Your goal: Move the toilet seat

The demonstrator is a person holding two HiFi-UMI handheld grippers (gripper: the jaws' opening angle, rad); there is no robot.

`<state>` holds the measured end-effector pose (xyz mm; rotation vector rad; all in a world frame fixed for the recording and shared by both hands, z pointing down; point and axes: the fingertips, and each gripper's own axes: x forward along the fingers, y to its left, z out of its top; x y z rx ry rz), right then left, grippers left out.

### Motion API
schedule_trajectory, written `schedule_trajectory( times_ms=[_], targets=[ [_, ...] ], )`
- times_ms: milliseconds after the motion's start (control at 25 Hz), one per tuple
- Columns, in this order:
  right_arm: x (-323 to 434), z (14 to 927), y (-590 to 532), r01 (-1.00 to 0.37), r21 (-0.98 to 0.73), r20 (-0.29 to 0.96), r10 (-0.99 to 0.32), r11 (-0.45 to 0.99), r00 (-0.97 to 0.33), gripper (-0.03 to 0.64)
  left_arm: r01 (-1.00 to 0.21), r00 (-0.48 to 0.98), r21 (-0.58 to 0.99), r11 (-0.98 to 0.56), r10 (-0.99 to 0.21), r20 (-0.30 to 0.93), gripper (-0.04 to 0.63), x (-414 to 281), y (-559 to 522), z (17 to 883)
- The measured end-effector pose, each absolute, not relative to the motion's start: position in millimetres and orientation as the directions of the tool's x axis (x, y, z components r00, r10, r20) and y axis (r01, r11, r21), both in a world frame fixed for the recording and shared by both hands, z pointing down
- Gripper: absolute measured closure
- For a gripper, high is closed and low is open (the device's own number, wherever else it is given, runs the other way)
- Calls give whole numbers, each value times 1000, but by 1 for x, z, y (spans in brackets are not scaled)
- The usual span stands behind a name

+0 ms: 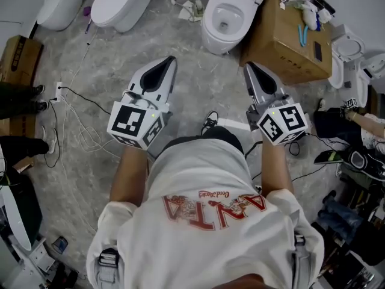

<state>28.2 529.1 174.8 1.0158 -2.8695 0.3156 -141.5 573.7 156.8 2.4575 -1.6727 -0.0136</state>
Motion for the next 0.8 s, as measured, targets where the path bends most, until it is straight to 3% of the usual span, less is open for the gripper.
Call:
schedule_trajectory(
  times_ms=[800],
  targets=[
    [166, 208, 346, -679, -292, 135, -674, 673, -726, 615, -919, 389, 148, -366, -902, 185, 586, -37, 388, 176]
  ],
)
